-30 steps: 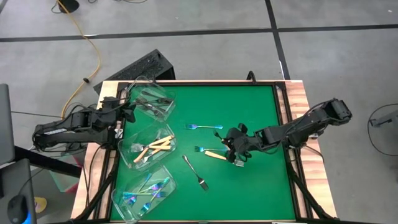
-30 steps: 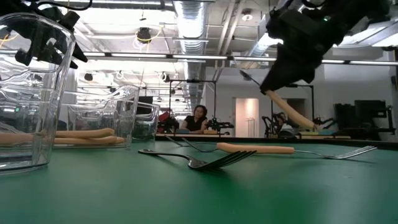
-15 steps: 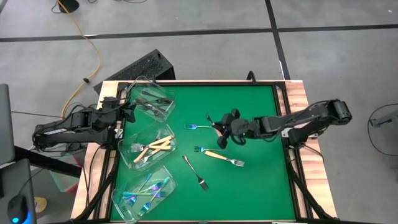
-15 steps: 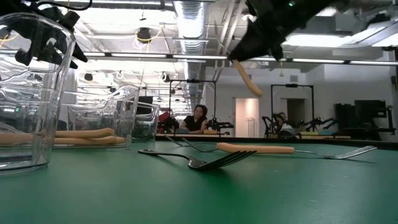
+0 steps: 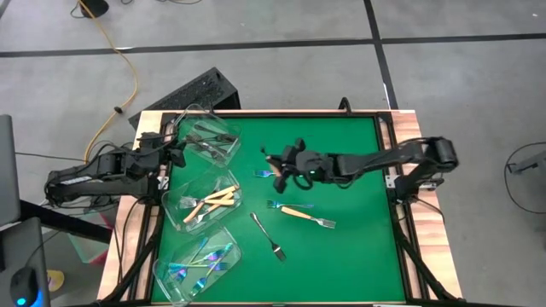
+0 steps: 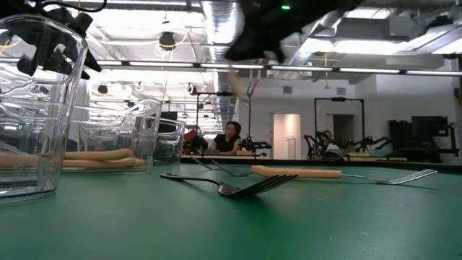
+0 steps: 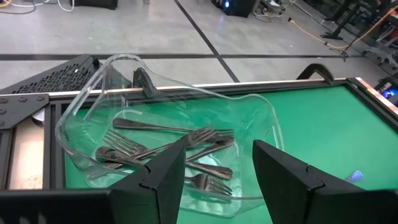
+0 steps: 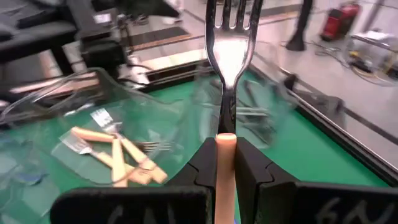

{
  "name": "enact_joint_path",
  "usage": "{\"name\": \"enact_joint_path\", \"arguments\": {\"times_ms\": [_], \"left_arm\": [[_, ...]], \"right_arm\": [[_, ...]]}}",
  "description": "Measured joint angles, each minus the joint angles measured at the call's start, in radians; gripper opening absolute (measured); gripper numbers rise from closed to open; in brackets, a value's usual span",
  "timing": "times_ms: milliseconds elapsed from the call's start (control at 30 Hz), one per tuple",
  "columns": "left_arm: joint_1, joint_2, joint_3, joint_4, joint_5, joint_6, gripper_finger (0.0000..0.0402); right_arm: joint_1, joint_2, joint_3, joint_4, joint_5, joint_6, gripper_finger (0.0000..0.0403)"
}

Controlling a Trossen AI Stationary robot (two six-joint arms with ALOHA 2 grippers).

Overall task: Sort silverware by color (type)
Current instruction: Put the orange fork into the middle transparent bin

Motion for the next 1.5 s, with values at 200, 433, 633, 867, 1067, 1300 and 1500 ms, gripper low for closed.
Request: {"name": "enact_joint_path", "arguments": {"times_ms": [200,433,633,867,1067,1300,1500], "left_arm": [[0.0,0.0,0.0,0.0,-0.004,0.0,0.0172],[0.0,0.0,0.0,0.0,-0.004,0.0,0.0172],[0.0,0.0,0.0,0.0,-0.004,0.0,0.0172],[0.0,0.0,0.0,-0.001,-0.003,0.0,0.0172],[0.0,0.0,0.0,-0.002,-0.004,0.0,0.0172],[0.0,0.0,0.0,-0.002,-0.004,0.0,0.0172],[0.0,0.0,0.0,-0.003,-0.004,0.0,0.0172]], "right_arm": [[-0.006,0.183,0.213,0.016,-0.157,-0.095,0.004],[-0.006,0.355,0.479,-0.014,-0.294,-0.18,0.004],[-0.006,0.477,0.676,-0.069,-0.397,-0.236,0.0041],[-0.005,0.596,0.832,-0.117,-0.487,-0.265,0.0041],[-0.004,0.674,0.911,-0.13,-0.542,-0.265,0.0041],[-0.005,0.753,0.942,-0.161,-0.579,-0.262,0.0041],[-0.006,0.79,0.943,-0.197,-0.586,-0.261,0.0041]]}}
